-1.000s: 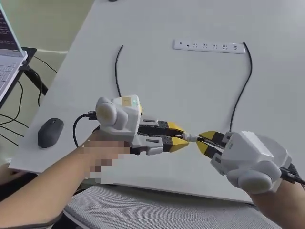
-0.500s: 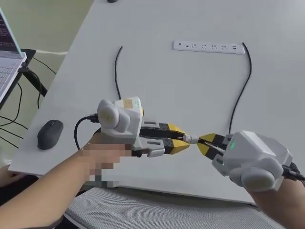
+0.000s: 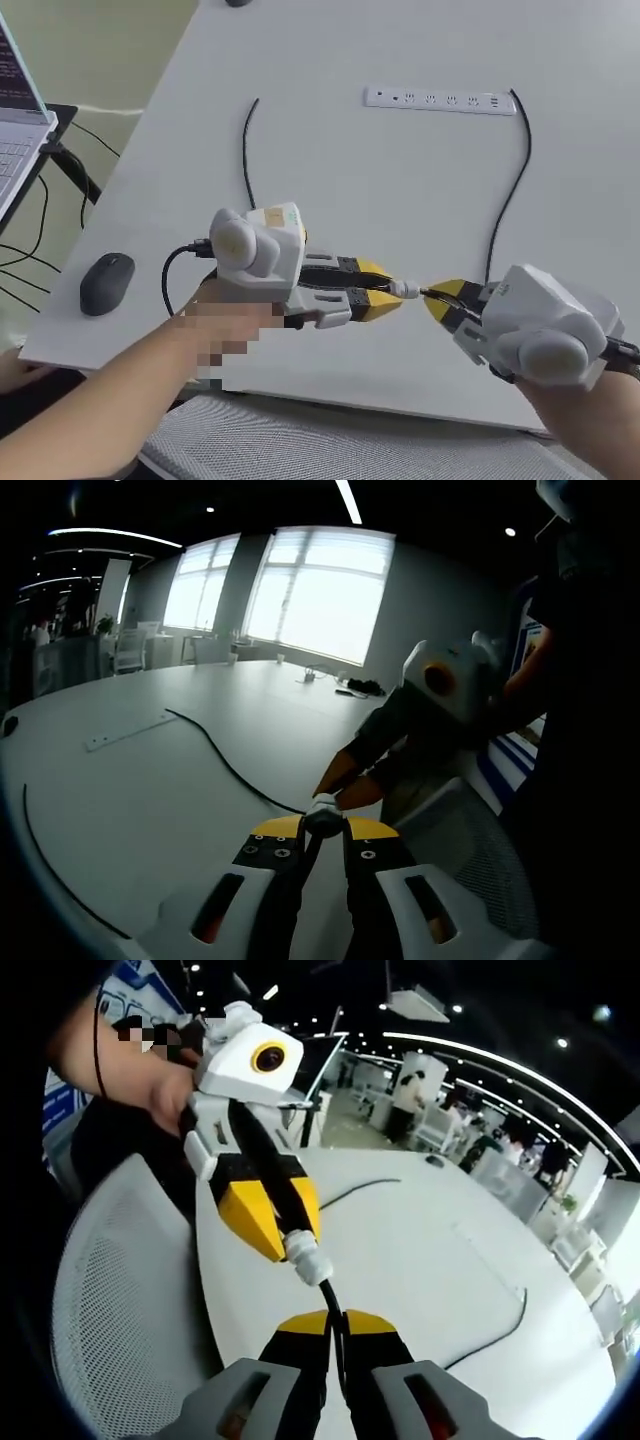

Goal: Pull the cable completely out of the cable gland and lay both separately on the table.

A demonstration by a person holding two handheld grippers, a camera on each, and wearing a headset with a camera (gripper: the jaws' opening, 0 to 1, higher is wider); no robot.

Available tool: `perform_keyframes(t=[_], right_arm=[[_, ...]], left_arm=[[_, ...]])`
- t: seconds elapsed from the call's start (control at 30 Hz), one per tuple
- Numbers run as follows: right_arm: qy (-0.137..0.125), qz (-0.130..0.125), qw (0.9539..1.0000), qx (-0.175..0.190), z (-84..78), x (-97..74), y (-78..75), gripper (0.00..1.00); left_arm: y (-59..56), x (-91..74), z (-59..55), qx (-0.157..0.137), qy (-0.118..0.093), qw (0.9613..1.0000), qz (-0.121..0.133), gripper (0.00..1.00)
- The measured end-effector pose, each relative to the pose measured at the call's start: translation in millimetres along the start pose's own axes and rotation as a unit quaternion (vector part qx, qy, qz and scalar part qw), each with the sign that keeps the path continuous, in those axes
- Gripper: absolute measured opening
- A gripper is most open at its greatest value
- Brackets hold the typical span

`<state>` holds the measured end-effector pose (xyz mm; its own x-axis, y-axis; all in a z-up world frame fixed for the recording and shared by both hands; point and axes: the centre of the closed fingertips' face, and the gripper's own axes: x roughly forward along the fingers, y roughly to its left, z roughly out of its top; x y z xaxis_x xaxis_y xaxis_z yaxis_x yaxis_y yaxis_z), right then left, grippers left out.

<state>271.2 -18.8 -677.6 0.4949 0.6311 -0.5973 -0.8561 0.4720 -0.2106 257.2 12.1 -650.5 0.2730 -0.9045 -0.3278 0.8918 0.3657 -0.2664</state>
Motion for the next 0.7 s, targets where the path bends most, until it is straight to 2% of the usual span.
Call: perform_keyframes(t=[0.17,0.27,0.37,0.47,0.6,0.7], right_arm=[[0.006,-0.005,0.9992,0.040,-11.0,0.7,-6.0,0.00],[0.011,-0.013,0.9968,0.078,-21.2,0.1,-12.8,0.00],[0.017,-0.019,0.9946,0.100,-30.9,0.9,-16.8,0.00],[0.024,-0.028,0.9891,0.142,-42.5,1.6,-21.4,0.00],[0.034,-0.040,0.9746,0.218,-59.8,2.6,-28.0,0.00],[0.045,-0.044,0.9701,0.234,-69.8,4.3,-29.8,0.00]], left_arm=[[-0.7,-2.7,0.5,-0.002,-0.004,1.0000,0.002,0.15],[-1.5,-4.2,1.3,-0.003,-0.006,1.0000,0.004,0.15],[-2.9,-5.1,1.4,-0.006,-0.009,0.9999,0.004,0.15],[-4.1,-5.3,1.1,-0.007,-0.011,0.9999,0.005,0.15],[-4.9,-5.6,2.3,-0.007,-0.016,0.9998,0.007,0.15],[-5.4,-5.3,2.6,-0.007,-0.017,0.9998,0.007,0.15]])
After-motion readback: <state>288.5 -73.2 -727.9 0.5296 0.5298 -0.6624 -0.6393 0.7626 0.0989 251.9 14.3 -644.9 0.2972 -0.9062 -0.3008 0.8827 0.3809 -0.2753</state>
